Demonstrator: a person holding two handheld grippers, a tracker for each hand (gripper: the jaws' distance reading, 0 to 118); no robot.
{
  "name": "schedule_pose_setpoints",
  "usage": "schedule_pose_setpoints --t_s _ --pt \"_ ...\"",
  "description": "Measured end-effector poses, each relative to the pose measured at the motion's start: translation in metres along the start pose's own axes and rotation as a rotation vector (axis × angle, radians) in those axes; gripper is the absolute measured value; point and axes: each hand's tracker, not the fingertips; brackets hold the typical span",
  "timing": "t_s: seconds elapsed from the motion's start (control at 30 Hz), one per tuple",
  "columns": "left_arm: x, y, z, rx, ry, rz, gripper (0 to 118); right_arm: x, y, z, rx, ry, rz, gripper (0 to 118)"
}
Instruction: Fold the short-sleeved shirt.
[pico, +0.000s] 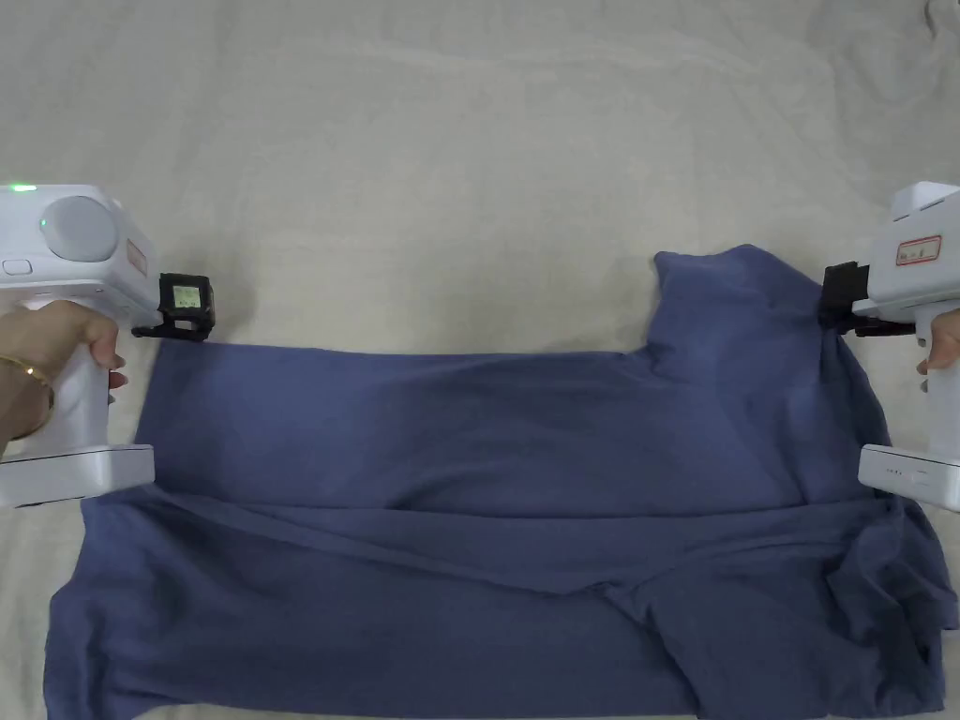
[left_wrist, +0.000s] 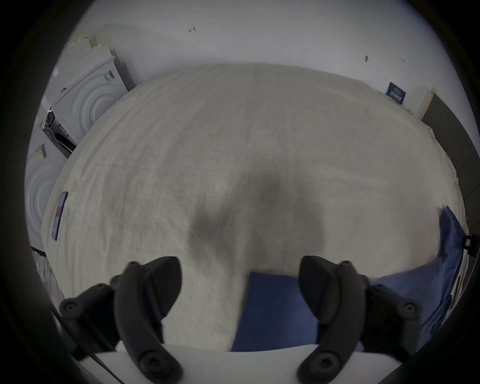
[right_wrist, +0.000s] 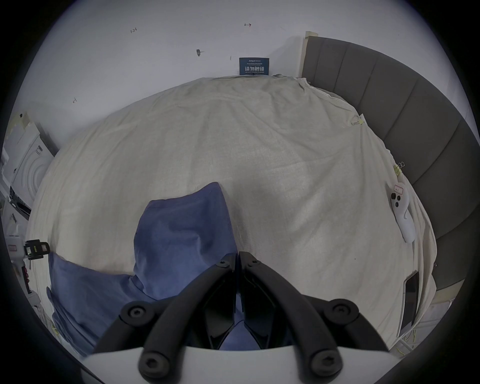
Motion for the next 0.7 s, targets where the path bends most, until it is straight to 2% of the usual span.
schedule_pose_setpoints --t_s 0.07,0.13,0.23,0.27,0.3,0.33,0.4,0.57,0.7 --pt "0.004 -0.001 -0.009 -0.048 0.015 -0.040 81 0.001 0.001 -0.001 -0.005 0.002 0.002 2" --pt "0.008 -0.005 -0.013 -0.048 -0.016 -0.059 60 0.001 0.001 -0.003 -0.007 -0.006 0.006 2" --pt "0.008 -0.002 -0.011 -0.046 -0.035 -0.033 37 0.000 0.001 -0.005 -0.014 -0.010 0.010 2" --pt "0.010 -0.001 -0.008 -0.042 -0.038 -0.052 24 -0.001 0.001 -0.005 -0.016 -0.014 0.017 2" --pt "0.010 -0.001 -0.006 -0.030 -0.031 -0.077 0 -0.002 0.000 -0.006 -0.016 -0.016 0.020 2" --pt "0.010 -0.001 -0.003 -0.013 -0.005 -0.089 0 -0.003 0.000 -0.006 -0.017 -0.015 0.025 2" --pt "0.002 -0.004 0.005 -0.010 -0.038 -0.050 0 -0.004 -0.001 -0.004 -0.016 -0.016 0.031 2" --pt "-0.029 -0.016 0.037 0.133 -0.147 0.075 0 -0.002 -0.004 0.018 0.008 -0.031 0.043 2" --pt "-0.047 -0.034 0.073 0.229 -0.209 0.124 0 0.008 -0.011 0.049 0.056 -0.020 0.015 2"
